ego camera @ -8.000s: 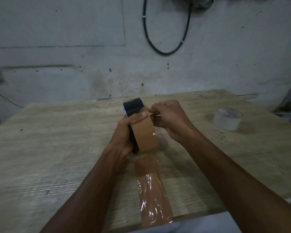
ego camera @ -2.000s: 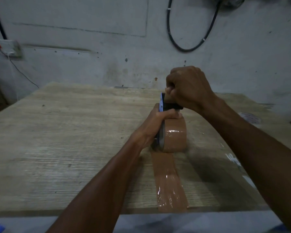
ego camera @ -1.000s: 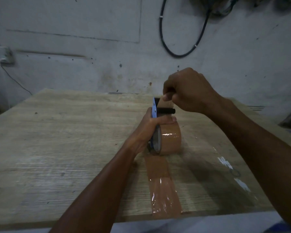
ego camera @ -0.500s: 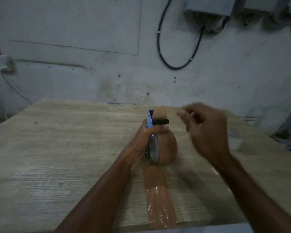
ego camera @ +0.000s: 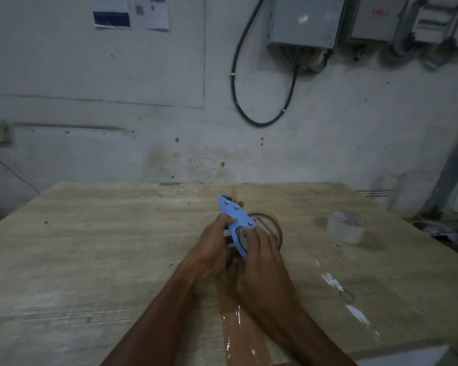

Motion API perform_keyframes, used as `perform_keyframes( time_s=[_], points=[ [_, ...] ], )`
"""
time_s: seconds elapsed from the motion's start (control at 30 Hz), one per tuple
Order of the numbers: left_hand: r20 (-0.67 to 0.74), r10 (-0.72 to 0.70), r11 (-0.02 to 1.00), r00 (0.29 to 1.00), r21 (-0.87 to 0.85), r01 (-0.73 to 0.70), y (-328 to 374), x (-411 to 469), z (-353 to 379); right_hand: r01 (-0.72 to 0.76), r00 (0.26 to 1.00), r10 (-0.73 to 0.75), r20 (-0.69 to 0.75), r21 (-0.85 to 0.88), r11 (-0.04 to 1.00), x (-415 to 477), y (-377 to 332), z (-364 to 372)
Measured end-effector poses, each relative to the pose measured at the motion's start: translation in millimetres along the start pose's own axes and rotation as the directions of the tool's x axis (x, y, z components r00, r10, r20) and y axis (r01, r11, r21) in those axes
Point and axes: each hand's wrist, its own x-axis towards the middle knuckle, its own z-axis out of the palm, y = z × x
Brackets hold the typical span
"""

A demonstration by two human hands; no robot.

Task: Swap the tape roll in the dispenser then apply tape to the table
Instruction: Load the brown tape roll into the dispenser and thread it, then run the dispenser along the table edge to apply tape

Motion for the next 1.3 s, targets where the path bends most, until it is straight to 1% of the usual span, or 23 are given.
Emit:
perform_keyframes(
  time_s=[0.07, 0.1, 0.13, 0.17, 0.23, 0.27, 0.3, 0.37, 0.43, 0.5, 0.53, 0.57, 0.63, 0.7, 0.73, 0.77, 0.83, 0.9, 0.97, 1.07, 1.17, 1.3],
  points=[
    [0.002, 0.050, 0.996, 0.999, 0.074, -0.050, 2.4, -1.3, 0.9, -0.074, 0.997, 0.073, 0.017, 0.035, 0.997, 5.8, 2.5, 5.0],
    [0.012, 0.082, 0.990, 0.997, 0.111, -0.083, 2.5, -1.4, 0.0, -0.119, 0.992, 0.116, 0.050, 0.045, 0.992, 8.4, 3.0, 6.2],
    [0.024, 0.112, 0.983, 0.993, 0.144, -0.115, 2.8, -1.2, -0.1, -0.143, 0.989, 0.142, 0.044, 0.024, 0.989, 12.2, 4.6, 7.2],
    [0.022, 0.142, 0.975, 0.990, 0.172, -0.143, 2.9, -1.4, -0.6, -0.156, 0.987, 0.153, 0.052, 0.053, 0.986, 15.6, 7.9, 9.2],
    [-0.031, 0.194, 0.961, 0.980, 0.209, -0.184, 4.2, -3.9, -1.2, -0.180, 0.983, 0.174, 0.062, 0.094, 0.979, 22.2, 13.9, 6.0],
    [-0.060, 0.220, 0.952, 0.974, 0.229, -0.201, 5.3, -6.1, -0.3, -0.213, 0.975, 0.202, 0.089, 0.137, 0.967, 23.8, 16.1, 1.8],
    [-0.076, 0.241, 0.943, 0.968, 0.253, -0.215, 6.0, -8.1, 1.4, -0.233, 0.972, 0.221, 0.081, 0.197, 0.952, 25.5, 19.9, -0.4],
    [-0.086, 0.254, 0.934, 0.963, 0.282, -0.221, 5.1, -14.0, 6.9, -0.270, 0.963, 0.265, 0.059, 0.302, 0.914, 27.6, 21.0, -7.0],
    [-0.082, 0.252, 0.938, 0.964, 0.263, -0.223, 5.3, -22.0, 12.4, -0.285, 0.957, 0.285, 0.059, 0.388, 0.876, 29.0, 19.9, -16.6],
    [-0.069, 0.232, 0.952, 0.970, 0.219, -0.212, 9.2, -27.6, 15.8, -0.292, 0.954, 0.294, 0.059, 0.409, 0.864, 30.9, 24.9, -21.3],
    [-0.070, 0.221, 0.955, 0.973, 0.217, -0.201, 12.8, -29.8, 16.5, -0.307, 0.950, 0.303, 0.082, 0.438, 0.845, 32.0, 28.3, -23.7],
    [-0.080, 0.218, 0.951, 0.973, 0.243, -0.193, 18.4, -31.1, 17.0, -0.330, 0.942, 0.313, 0.117, 0.488, 0.808, 32.8, 31.2, -27.7],
    [-0.093, 0.246, 0.920, 0.965, 0.336, -0.203, 34.4, -31.3, 16.9, -0.393, 0.917, 0.341, 0.206, 0.607, 0.691, 32.4, 33.1, -37.6],
    [-0.054, 0.294, 0.870, 0.954, 0.429, -0.244, 58.4, -27.8, 20.6, -0.415, 0.906, 0.330, 0.265, 0.707, 0.573, 31.9, 30.0, -46.8],
    [-0.026, 0.295, 0.854, 0.955, 0.455, -0.252, 72.4, -25.4, 23.1, -0.422, 0.902, 0.325, 0.283, 0.740, 0.525, 32.0, 28.1, -50.7],
    [0.005, 0.273, 0.849, 0.962, 0.469, -0.243, 86.5, -22.1, 26.5, -0.426, 0.899, 0.322, 0.297, 0.765, 0.483, 32.3, 25.7, -53.6],
    [0.083, 0.168, 0.828, 0.982, 0.529, -0.187, 113.6, -21.0, 37.9, -0.421, 0.901, 0.302, 0.312, 0.798, 0.431, 32.4, 22.3, -57.7],
    [0.132, 0.043, 0.749, 0.990, 0.652, -0.120, 132.3, -21.3, 50.1, -0.424, 0.899, 0.293, 0.324, 0.808, 0.409, 32.1, 18.7, -60.1],
    [0.137, -0.023, 0.670, 0.990, 0.737, -0.087, 140.2, -23.2, 58.6, -0.427, 0.899, 0.291, 0.328, 0.807, 0.408, 30.5, 16.1, -61.4],
    [0.106, -0.029, 0.625, 0.994, 0.778, -0.065, 140.2, -23.3, 63.7, -0.451, 0.884, 0.318, 0.342, 0.802, 0.391, 28.1, 17.6, -63.9],
    [0.098, -0.049, 0.632, 0.994, 0.774, -0.045, 135.1, -21.6, 63.6, -0.473, 0.874, 0.321, 0.365, 0.791, 0.389, 24.7, 19.7, -67.0],
    [0.080, -0.046, 0.636, 0.996, 0.771, -0.032, 133.9, -23.2, 66.6, -0.493, 0.861, 0.331, 0.386, 0.793, 0.357, 22.7, 17.6, -71.2]
  ],
)
